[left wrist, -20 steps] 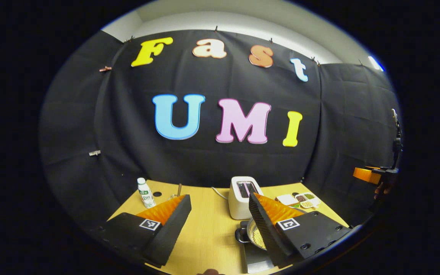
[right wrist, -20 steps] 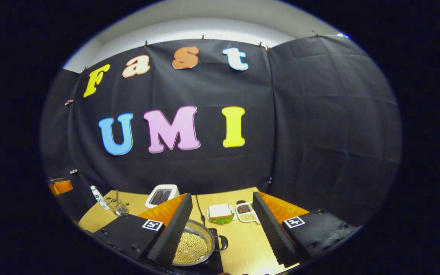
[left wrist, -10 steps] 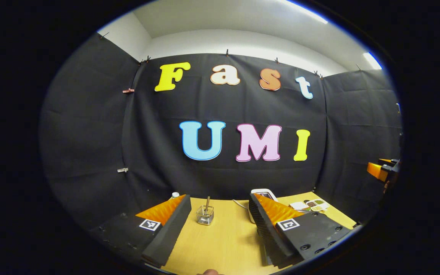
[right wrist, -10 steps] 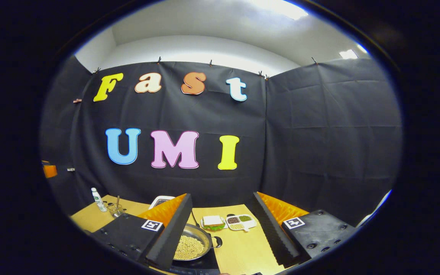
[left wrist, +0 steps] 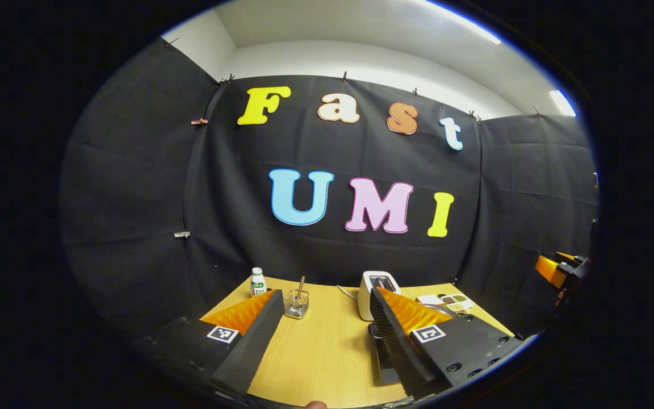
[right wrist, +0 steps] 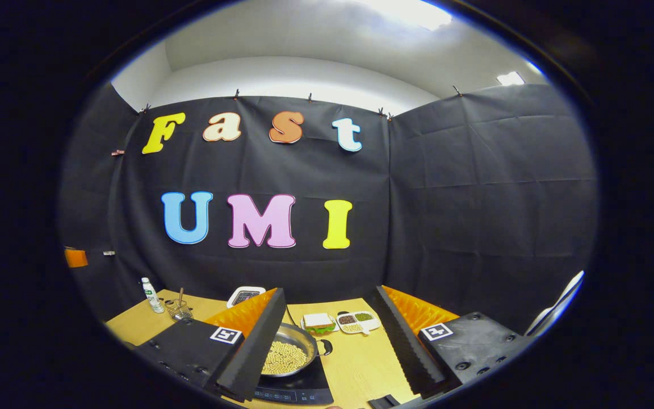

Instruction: First push the handle of the pot to place it horizontally, then grasp the pot with both hands and set it on the induction cooktop.

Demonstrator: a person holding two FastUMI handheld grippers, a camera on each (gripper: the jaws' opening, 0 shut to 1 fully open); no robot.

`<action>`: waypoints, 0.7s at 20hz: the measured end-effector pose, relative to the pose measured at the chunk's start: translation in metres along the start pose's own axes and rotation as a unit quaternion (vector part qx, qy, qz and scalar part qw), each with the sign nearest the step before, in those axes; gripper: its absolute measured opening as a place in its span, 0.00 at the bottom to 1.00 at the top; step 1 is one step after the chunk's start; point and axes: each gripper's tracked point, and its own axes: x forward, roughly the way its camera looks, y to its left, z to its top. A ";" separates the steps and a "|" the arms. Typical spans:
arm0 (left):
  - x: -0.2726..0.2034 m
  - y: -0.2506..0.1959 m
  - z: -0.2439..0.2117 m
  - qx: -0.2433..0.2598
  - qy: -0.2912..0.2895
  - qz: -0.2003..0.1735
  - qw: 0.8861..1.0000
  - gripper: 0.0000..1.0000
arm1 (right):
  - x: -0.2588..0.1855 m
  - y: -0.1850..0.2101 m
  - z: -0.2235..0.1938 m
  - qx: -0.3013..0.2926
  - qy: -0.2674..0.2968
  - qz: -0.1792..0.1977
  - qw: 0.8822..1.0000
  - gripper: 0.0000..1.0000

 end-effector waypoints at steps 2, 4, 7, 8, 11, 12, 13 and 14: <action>-0.001 0.006 -0.003 0.006 0.004 0.009 1.000 0.95 | 0.003 0.008 0.000 0.000 0.002 0.008 1.000 0.98; -0.002 0.006 -0.001 0.005 0.003 0.012 1.000 0.98 | 0.007 0.018 -0.004 -0.003 0.011 0.019 1.000 0.98; -0.004 0.014 -0.002 0.021 0.003 0.019 1.000 0.95 | 0.012 0.030 -0.006 -0.006 0.022 0.029 0.999 0.98; -0.004 0.015 -0.003 0.024 0.004 0.020 1.000 0.95 | 0.013 0.036 -0.006 -0.005 0.023 0.032 0.999 0.98; -0.003 0.020 -0.007 0.022 0.000 0.026 0.999 0.95 | 0.015 0.049 -0.007 -0.006 0.026 0.043 0.999 0.99; -0.002 0.026 -0.008 0.021 0.000 0.031 0.999 0.95 | 0.015 0.053 -0.005 -0.008 0.027 0.046 0.999 0.98; -0.005 0.026 -0.013 0.018 0.003 0.031 0.999 0.95 | 0.017 0.056 -0.005 -0.009 0.027 0.048 0.998 0.98; -0.007 0.028 -0.015 0.015 0.005 0.031 0.999 0.98 | 0.018 0.058 -0.004 -0.010 0.026 0.050 0.998 0.98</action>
